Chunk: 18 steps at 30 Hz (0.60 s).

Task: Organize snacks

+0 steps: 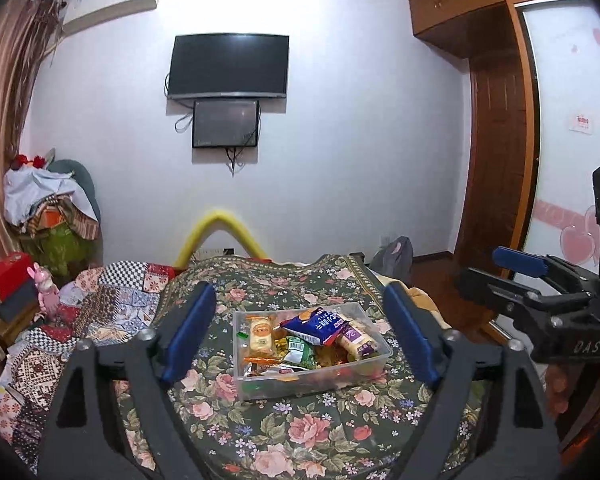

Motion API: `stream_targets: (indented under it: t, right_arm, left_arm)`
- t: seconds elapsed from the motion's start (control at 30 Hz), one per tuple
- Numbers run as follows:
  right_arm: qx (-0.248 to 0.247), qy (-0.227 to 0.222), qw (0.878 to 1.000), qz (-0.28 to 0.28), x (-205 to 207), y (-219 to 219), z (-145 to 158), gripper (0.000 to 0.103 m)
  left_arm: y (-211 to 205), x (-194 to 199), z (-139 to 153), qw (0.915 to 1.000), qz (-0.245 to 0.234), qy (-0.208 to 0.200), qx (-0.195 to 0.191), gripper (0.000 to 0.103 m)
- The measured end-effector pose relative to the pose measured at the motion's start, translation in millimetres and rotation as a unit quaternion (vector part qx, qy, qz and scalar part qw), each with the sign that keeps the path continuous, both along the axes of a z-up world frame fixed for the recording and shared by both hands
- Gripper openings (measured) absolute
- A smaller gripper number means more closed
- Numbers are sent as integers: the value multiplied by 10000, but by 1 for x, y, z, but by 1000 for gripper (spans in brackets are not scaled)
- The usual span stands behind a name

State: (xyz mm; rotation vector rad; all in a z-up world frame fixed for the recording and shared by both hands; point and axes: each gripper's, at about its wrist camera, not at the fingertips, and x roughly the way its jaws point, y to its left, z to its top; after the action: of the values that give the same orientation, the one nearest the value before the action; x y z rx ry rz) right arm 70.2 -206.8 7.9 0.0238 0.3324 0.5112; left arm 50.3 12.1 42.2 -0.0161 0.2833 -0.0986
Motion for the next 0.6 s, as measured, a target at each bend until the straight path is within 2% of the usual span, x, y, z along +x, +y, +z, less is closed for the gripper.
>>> stream_targets:
  t: [0.07, 0.3, 0.6]
  right_arm:
    - [-31, -91, 9999, -120, -6, 0, -3, 103]
    - [13, -41, 9997, -246, -9, -5, -9, 103]
    - [38, -15, 9995, -320, -22, -7, -13, 103]
  left_arm:
    - [-1, -5, -1, 10000, 12, -36, 8, 93]
    - [1, -18, -2, 9999, 79, -122, -9, 99]
    - [-1, -23, -7, 9998, 116, -151, 56, 100]
